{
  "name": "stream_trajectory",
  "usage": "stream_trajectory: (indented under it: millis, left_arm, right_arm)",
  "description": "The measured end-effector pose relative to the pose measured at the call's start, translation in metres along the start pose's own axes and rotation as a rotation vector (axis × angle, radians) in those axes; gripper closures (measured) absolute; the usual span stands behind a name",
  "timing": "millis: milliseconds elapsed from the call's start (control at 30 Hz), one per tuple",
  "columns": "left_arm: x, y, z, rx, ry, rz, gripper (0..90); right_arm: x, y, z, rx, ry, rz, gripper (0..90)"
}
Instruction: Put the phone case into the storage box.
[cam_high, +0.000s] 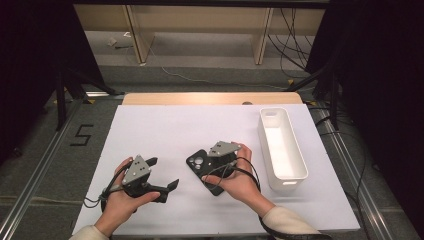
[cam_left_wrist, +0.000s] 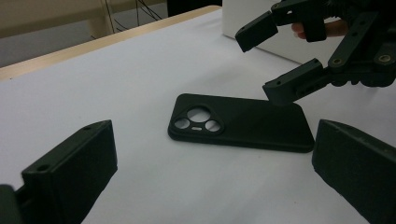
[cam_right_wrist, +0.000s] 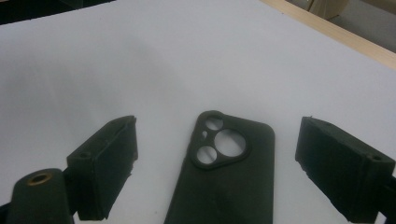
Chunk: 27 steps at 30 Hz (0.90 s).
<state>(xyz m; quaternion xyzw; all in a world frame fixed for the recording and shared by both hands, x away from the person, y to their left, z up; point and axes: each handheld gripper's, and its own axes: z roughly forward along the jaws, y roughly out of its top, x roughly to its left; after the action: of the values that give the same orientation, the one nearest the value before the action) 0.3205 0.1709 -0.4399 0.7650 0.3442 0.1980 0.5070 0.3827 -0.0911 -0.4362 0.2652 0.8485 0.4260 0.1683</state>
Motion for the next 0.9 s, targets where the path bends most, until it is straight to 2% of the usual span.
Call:
stream_trajectory:
  millis: [433, 533, 600, 700, 900]
  left_arm:
    - [-0.0003, 0.0007, -0.0003, -0.004, 0.004, -0.005, 0.0]
    - [0.0001, 0.0006, -0.0004, -0.004, 0.004, -0.004, 0.0]
    - [0.0003, 0.0006, -0.0003, -0.003, 0.004, -0.003, 0.0]
    - [0.0002, 0.0005, -0.0001, -0.004, 0.005, -0.005, 0.0]
    - [0.0005, 0.0006, -0.0002, -0.003, 0.007, -0.005, 0.0]
  right_arm:
    - [-0.0014, 0.0020, 0.0035, 0.035, -0.007, 0.020, 13.9]
    - [-0.0013, 0.0023, 0.0044, 0.046, -0.011, 0.022, 13.0]
    - [-0.0013, 0.0023, 0.0053, 0.052, -0.027, 0.030, 9.0]
    - [-0.0016, 0.0025, 0.0069, 0.062, -0.015, 0.036, 9.3]
    - [-0.0010, 0.0034, 0.0096, 0.072, -0.023, 0.035, 7.6]
